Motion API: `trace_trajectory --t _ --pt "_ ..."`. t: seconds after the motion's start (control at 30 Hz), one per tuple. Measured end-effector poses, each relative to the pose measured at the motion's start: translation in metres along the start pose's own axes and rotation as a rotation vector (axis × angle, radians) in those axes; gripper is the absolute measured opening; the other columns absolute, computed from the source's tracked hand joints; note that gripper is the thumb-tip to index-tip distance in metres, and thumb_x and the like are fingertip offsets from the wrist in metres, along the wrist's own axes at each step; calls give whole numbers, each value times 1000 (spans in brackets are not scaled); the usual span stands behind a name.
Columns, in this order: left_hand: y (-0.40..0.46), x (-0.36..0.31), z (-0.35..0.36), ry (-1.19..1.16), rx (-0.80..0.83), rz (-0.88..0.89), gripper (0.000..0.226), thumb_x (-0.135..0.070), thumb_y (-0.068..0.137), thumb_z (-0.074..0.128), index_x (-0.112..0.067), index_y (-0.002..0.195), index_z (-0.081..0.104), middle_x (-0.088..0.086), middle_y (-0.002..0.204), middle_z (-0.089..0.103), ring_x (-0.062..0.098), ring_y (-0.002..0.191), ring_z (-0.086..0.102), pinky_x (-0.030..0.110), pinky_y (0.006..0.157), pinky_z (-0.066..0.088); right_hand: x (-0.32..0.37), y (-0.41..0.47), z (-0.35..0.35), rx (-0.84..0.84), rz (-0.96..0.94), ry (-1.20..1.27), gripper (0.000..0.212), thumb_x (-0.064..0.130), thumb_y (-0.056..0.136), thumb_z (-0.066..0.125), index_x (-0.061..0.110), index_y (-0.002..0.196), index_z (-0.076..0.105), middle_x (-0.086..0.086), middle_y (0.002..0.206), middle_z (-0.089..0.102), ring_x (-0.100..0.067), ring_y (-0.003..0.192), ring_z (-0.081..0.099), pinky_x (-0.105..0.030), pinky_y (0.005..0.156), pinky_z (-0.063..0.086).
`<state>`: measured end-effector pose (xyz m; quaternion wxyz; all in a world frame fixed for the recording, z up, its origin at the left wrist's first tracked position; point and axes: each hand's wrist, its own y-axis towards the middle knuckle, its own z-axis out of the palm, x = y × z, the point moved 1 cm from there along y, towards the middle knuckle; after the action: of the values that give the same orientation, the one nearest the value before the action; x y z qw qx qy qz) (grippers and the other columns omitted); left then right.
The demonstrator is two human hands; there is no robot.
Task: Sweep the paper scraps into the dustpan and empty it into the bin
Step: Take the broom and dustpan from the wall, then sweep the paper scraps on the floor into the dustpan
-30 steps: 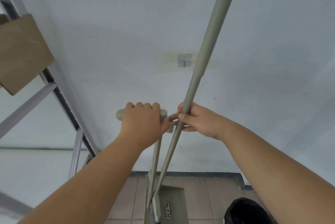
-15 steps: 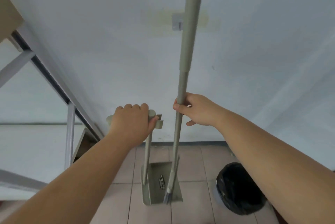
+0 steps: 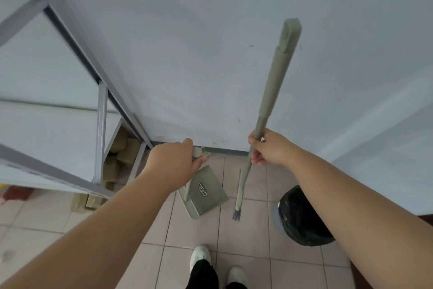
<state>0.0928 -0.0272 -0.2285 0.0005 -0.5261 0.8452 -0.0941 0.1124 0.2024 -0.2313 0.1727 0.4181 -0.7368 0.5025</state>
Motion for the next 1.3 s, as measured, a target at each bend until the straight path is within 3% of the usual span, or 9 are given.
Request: trace_trajectory --t 0.2,0.33,0.53,0.67,0.77,0.9,1.1,1.23,1.3 --pt "-18 -17 7 -66 48 -105 49 -60 91 28 -13 96 42 -1 70 49 19 59 48 29 50 40 -24 -5 -9 74 66 86 25 17 97 46 13 122 49 -13 93 70 -21 83 65 -38 92 53" --pt "-35 -24 17 -157 68 -186 47 -59 91 31 -14 93 42 -3 67 49 20 60 50 28 51 44 -42 -14 -3 144 124 296 38 1 95 40 8 133 45 -27 115 65 -35 109 64 -40 96 52" --pt "-76 -26 35 -202 135 -305 46 -59 91 30 -16 84 46 0 72 56 20 67 57 32 59 51 -71 -20 21 202 177 621 36 9 98 31 2 124 55 -27 98 67 -35 94 66 -39 86 52" --pt "-107 -22 51 -287 142 -404 47 -59 90 33 -16 83 48 0 72 56 20 67 55 32 60 50 -80 -21 42 271 231 489 39 34 100 32 7 108 60 -26 94 68 -32 86 68 -34 69 57" --pt "-132 -18 63 -326 139 -471 45 -59 90 34 -16 81 46 -4 65 48 18 62 49 30 57 44 -86 -22 61 329 249 345 46 49 97 37 10 101 60 -26 99 68 -35 95 66 -38 81 54" --pt "-170 -10 74 -367 116 -593 45 -59 89 36 -16 77 42 0 70 50 21 65 48 30 57 40 -89 -31 92 415 289 235 38 38 97 45 6 114 58 -31 113 65 -40 111 62 -41 89 51" --pt "-239 15 91 -462 70 -800 46 -58 89 38 -15 76 43 -2 66 45 25 70 53 32 59 39 -86 -49 151 531 348 91 30 19 98 47 -1 119 55 -34 117 61 -42 113 60 -42 92 49" --pt "-285 37 99 -494 43 -905 44 -56 90 38 -15 76 42 -3 65 41 24 67 45 31 57 35 -81 -64 195 607 330 76 27 16 100 41 3 123 49 -31 107 63 -38 100 63 -30 74 57" --pt "-308 48 105 -504 48 -947 44 -56 90 38 -15 76 41 -5 62 38 22 65 44 30 56 35 -78 -69 220 617 318 58 33 15 100 43 0 130 46 -37 118 58 -42 103 62 -25 61 59"
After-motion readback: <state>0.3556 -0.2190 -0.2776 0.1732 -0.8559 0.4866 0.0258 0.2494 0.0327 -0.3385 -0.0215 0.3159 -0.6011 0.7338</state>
